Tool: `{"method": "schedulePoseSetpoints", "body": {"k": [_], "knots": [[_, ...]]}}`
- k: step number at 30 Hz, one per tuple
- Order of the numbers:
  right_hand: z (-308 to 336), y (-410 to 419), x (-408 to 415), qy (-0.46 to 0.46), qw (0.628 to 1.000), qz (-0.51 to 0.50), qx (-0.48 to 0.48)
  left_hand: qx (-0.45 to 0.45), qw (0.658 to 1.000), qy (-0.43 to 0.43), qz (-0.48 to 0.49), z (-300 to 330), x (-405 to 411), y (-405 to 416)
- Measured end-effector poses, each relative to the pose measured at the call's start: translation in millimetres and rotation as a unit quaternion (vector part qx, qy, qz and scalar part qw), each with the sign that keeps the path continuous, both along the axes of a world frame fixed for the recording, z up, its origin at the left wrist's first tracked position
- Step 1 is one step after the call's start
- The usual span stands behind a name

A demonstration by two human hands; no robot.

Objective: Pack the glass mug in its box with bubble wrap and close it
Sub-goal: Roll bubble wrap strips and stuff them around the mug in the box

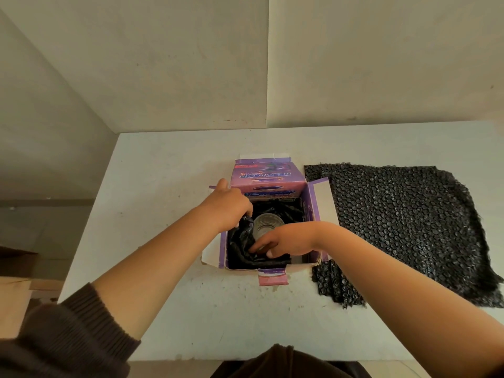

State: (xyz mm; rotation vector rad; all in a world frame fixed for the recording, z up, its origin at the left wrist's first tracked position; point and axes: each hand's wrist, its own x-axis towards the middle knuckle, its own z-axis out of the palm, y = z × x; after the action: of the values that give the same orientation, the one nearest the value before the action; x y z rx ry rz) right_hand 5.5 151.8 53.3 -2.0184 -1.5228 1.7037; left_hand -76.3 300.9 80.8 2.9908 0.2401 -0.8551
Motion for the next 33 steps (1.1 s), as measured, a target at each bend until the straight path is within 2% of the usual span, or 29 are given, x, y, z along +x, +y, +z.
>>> {"method": "schedulePoseSetpoints", "body": {"k": [4,6,8,10,12,15,17,20,23,25,28,31,33], "knots": [[3,-3,2,0.023,0.999,-0.025,-0.002,0.075,0.996,-0.013,-0.047,-6,5,-5],[2,-3,0,-0.002,1.0,-0.004,0.003,0.097,0.993,-0.019,-0.064,-8,7,-9],[-2,-1,-5,-0.035,0.999,0.021,0.003,0.068,0.996,-0.032,-0.043,-9,7,-10],[-5,0,-7,-0.054,0.998,0.032,0.006,0.0,0.999,-0.045,0.007,-3,4,-8],[-4,0,-6,-0.047,0.999,0.015,0.01,-0.051,0.998,-0.021,0.042,5,-2,-9],[1,-1,1,0.0,1.0,-0.027,0.005,0.03,0.999,0.027,-0.01,3,-13,-19],[5,-2,6,0.013,0.999,-0.043,0.01,0.074,0.997,0.025,-0.019,-7,-18,-26],[9,-4,12,-0.037,0.995,-0.058,0.069,0.118,0.993,-0.001,-0.026,-22,-25,-34],[9,-1,19,-0.178,0.971,0.018,0.16,0.157,0.988,-0.004,-0.013,-30,-31,-41],[8,3,21,-0.219,0.953,0.103,0.18,0.182,0.983,0.006,-0.011,-31,-31,-45],[11,4,21,-0.181,0.957,0.146,0.173,0.189,0.982,0.01,0.003,-31,-29,-48],[13,-1,19,-0.111,0.97,0.168,0.134,0.123,0.991,-0.023,0.05,-27,-30,-45],[9,-4,17,-0.121,0.965,0.213,0.095,0.094,0.992,-0.046,0.067,-21,-33,-42]]}}
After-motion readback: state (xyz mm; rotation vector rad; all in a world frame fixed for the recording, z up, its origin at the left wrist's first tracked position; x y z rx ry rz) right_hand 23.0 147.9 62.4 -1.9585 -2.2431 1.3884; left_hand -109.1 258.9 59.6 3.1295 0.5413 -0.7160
